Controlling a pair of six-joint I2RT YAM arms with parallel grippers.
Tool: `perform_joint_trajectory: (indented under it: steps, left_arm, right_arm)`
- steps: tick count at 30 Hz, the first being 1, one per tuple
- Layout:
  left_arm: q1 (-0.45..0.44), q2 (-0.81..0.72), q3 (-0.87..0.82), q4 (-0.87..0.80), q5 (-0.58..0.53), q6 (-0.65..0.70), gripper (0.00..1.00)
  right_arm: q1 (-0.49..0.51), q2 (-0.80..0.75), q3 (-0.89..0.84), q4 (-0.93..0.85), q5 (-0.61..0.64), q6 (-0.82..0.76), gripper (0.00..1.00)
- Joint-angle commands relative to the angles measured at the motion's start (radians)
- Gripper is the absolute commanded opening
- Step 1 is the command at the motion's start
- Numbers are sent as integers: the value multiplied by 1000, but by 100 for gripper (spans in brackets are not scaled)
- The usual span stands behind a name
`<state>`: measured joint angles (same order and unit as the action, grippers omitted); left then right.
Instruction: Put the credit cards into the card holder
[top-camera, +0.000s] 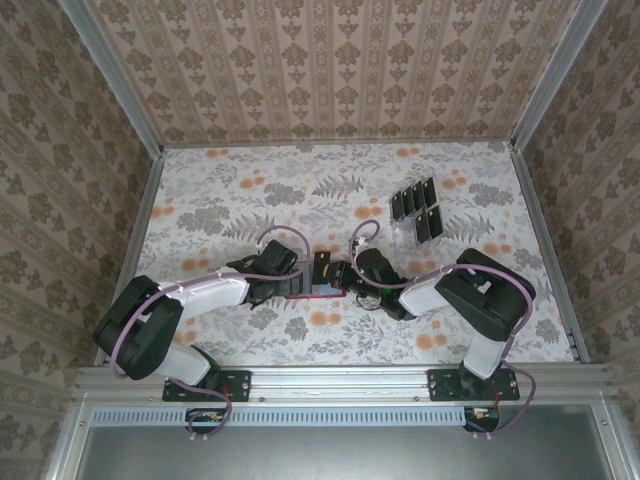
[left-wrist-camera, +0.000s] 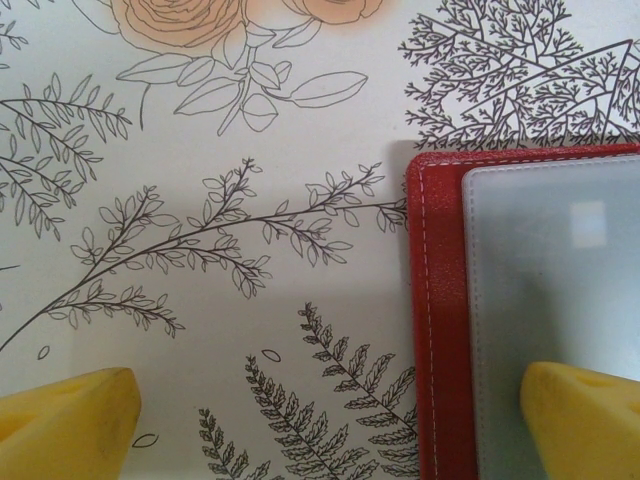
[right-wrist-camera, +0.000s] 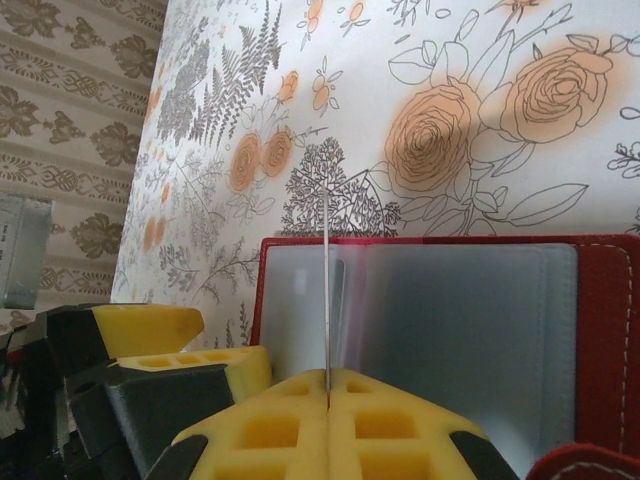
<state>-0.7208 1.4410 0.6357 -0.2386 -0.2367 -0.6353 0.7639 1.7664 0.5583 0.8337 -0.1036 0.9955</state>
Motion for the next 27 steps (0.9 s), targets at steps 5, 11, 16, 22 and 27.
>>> perform_joint_trajectory:
  steps: [5, 11, 16, 22, 27]
  left_arm:
    - [-7, 24, -21, -37, -24, -10, 100]
    - [-7, 25, -20, -37, -24, -8, 100]
    - [-6, 27, -19, -37, -23, -9, 100]
    - [-7, 25, -18, -38, -24, -10, 100]
    - [-9, 24, -18, -39, -25, -10, 100]
  right_arm:
    - [0, 47, 1, 59, -27, 17, 0]
    - [1, 68, -6, 76, -35, 23, 0]
    - [2, 82, -11, 90, -50, 28, 0]
    - [3, 81, -29, 106, -60, 37, 0]
    - [3, 74, -51, 105, -62, 40, 0]
